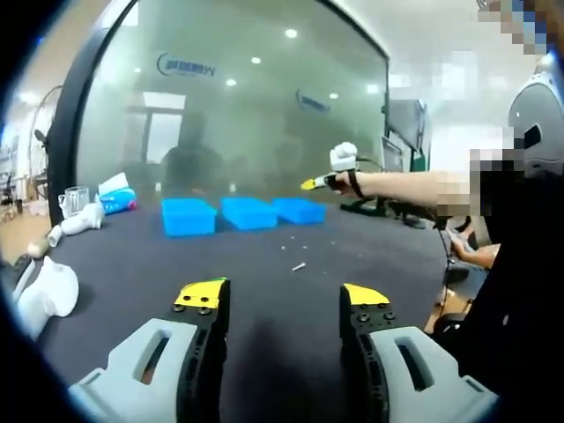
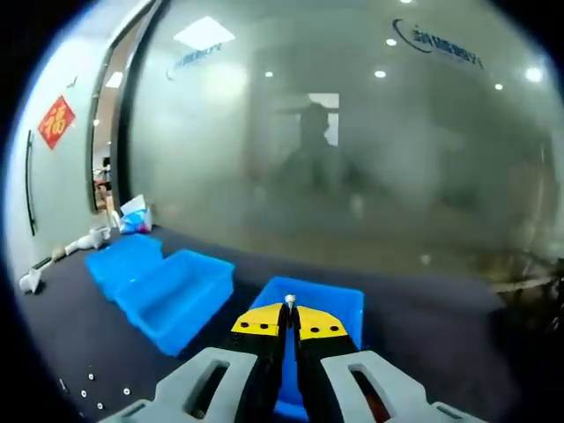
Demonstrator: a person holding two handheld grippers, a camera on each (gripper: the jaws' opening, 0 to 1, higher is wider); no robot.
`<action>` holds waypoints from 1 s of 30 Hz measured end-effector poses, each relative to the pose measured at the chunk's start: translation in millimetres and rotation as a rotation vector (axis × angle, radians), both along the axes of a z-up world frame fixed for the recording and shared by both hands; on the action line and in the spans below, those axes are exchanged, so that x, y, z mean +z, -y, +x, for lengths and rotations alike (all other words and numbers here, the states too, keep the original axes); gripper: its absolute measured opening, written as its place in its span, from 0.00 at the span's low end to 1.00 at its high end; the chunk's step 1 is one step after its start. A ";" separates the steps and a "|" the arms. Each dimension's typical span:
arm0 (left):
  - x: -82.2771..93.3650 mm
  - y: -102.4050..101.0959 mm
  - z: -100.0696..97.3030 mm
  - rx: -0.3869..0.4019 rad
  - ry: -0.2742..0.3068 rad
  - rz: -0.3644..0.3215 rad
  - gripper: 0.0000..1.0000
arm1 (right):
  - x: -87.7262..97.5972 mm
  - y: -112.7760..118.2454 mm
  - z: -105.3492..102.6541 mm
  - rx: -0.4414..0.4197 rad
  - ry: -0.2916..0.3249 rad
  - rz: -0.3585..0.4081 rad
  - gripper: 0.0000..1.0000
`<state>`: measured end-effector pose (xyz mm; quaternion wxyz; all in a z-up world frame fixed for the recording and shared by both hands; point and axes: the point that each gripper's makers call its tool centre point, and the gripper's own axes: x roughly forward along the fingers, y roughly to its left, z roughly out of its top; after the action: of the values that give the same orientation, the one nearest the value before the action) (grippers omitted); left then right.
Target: Sort the screws, nuts, and washers into the corresponding bins
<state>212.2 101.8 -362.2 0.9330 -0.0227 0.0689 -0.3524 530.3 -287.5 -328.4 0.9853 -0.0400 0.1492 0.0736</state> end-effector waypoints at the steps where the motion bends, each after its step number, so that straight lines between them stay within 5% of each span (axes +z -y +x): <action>1: -0.2 -0.5 0.2 0.001 -0.001 -0.001 0.48 | -0.9 -0.8 -1.0 0.007 0.001 0.001 0.05; 5: -1.6 -1.3 0.8 0.003 -0.006 -0.005 0.48 | -3.9 -3.7 -5.6 0.032 0.012 -0.012 0.19; 19: 1.7 2.1 1.4 0.005 -0.008 -0.010 0.49 | 11.9 -26.8 -47.9 0.154 0.057 -0.007 0.25; 30: 6.8 6.2 0.7 0.001 0.003 0.002 0.49 | 39.1 -63.5 -139.9 0.305 0.162 0.027 0.24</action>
<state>212.9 95.6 -355.4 0.9333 -0.0212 0.0676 -0.3521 390.4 -224.1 -289.2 0.9720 -0.0547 0.0603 0.2206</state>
